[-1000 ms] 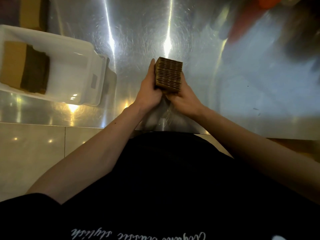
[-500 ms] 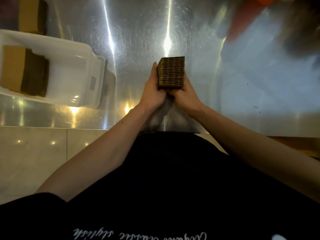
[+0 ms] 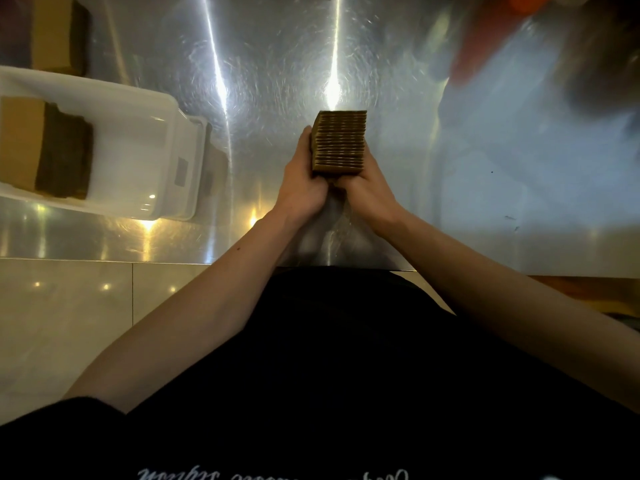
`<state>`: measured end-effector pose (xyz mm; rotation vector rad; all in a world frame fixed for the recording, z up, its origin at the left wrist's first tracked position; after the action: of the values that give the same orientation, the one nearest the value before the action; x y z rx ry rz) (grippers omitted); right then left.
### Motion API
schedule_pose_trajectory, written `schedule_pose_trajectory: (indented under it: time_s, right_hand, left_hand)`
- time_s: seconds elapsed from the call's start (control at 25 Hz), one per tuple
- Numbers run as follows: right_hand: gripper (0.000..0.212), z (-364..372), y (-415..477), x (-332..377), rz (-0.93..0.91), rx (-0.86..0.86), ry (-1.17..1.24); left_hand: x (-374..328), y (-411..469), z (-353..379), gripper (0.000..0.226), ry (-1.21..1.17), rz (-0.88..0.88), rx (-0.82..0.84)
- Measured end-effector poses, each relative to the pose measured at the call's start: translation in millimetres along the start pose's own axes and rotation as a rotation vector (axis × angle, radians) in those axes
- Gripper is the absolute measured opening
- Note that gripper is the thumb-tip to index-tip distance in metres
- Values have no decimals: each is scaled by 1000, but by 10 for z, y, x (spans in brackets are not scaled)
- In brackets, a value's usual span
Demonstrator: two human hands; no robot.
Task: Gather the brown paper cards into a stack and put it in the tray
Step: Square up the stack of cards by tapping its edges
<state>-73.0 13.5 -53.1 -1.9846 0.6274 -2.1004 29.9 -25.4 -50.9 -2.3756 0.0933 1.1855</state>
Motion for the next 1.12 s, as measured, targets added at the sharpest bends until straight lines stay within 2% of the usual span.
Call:
schedule_pose_trajectory:
  time_s: [0.56, 0.72, 0.8, 0.96, 1.12]
  right_hand:
    - [61, -45, 87, -107, 17, -7, -65]
    - [78, -37, 91, -50, -12, 14, -103]
    - [82, -51, 69, -36, -16, 17, -112]
    - [77, -67, 45, -36, -48, 21, -115]
    - [74, -91, 37, -3, -86, -45, -115]
  left_hand:
    - [-12, 18, 37, 61, 36, 13, 22]
    - [-107, 1, 33, 77, 88, 90, 39]
    - [-121, 24, 47, 77, 81, 111, 34]
    - [-65, 57, 21, 75, 97, 122, -11]
    - [-111, -18, -14, 77, 31, 123, -53]
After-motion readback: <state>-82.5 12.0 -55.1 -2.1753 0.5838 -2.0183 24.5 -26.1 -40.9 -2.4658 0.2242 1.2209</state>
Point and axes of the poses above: each hand's wrist, its own y-axis towards the middle knuckle, its own z-axis out of the palm, x = y × z, the point moved 9 cm from there along y, towards the middle knuckle, and after that the axes turned 10 degrees about y, right-handed, at the moved point
